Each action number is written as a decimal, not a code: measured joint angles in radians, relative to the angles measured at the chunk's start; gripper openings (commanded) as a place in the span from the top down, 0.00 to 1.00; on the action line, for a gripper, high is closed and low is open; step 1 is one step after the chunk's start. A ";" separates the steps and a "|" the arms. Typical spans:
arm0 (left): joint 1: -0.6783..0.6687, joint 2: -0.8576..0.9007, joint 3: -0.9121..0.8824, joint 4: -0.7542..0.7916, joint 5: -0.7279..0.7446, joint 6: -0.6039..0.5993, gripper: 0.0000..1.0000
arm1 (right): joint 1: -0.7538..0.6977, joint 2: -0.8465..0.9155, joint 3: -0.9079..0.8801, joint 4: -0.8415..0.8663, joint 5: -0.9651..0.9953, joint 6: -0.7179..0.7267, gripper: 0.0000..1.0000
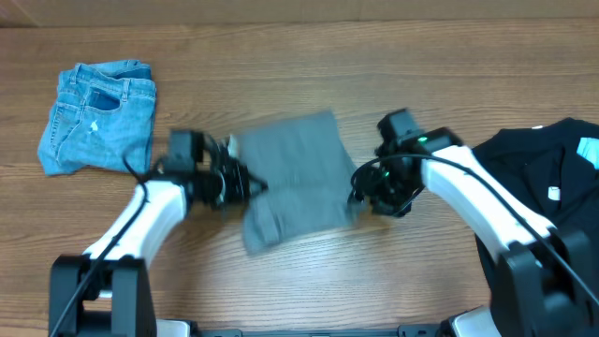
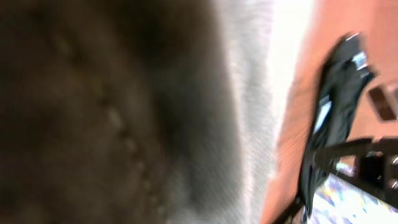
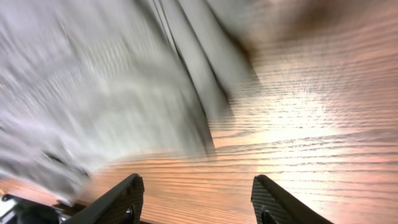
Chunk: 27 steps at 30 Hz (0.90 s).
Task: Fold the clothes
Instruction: 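Carry the folded shorts left and place them on the blue jeans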
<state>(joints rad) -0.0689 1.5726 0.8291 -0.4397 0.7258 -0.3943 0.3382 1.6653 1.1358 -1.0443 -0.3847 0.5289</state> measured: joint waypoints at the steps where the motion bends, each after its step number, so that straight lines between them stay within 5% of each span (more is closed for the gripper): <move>1: 0.010 -0.012 0.051 0.005 -0.004 0.007 0.96 | -0.004 -0.024 0.019 -0.006 0.005 -0.008 0.38; 11: 0.230 -0.020 0.397 0.192 -0.102 -0.027 0.96 | -0.005 -0.122 0.084 -0.050 0.015 -0.031 0.37; 19: 0.470 0.049 0.434 0.356 -0.113 -0.071 0.96 | -0.005 -0.122 0.084 -0.070 0.019 -0.032 0.39; 27: 0.603 0.214 0.434 0.337 -0.116 -0.066 0.96 | -0.005 -0.122 0.084 -0.094 0.019 -0.033 0.39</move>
<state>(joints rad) 0.5339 1.7863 1.2633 -0.1028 0.6098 -0.4599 0.3332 1.5433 1.2201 -1.1381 -0.3656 0.4961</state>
